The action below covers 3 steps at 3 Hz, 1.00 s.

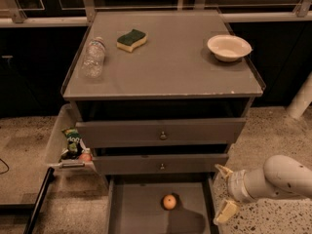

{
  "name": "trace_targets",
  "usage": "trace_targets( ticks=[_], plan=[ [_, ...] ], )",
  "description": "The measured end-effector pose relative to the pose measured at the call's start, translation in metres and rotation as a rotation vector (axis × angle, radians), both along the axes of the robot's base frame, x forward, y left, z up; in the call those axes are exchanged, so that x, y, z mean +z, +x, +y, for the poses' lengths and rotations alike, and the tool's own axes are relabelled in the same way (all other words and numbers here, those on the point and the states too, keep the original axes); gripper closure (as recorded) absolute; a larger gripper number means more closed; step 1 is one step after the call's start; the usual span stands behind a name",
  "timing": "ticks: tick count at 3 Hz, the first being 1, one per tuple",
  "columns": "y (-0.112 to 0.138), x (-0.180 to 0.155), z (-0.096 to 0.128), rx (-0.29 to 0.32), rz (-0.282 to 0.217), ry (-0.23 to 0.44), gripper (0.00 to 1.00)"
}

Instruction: Pick orange from bottom drawer and place on counter

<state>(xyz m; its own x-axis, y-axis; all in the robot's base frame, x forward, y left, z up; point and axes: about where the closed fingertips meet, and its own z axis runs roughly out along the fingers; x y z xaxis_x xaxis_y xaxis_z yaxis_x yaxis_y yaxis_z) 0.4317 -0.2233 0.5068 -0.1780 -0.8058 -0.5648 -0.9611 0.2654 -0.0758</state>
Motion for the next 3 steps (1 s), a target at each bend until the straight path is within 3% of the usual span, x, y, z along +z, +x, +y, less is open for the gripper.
trace_targets(
  ticks=[1,2,3],
  plan=[
    [0.000,0.000,0.000,0.000,0.000,0.000,0.00],
    [0.003,-0.029,-0.001,-0.018,0.005,0.003,0.00],
    [0.005,-0.073,0.005,0.012,-0.009,0.053,0.00]
  ],
)
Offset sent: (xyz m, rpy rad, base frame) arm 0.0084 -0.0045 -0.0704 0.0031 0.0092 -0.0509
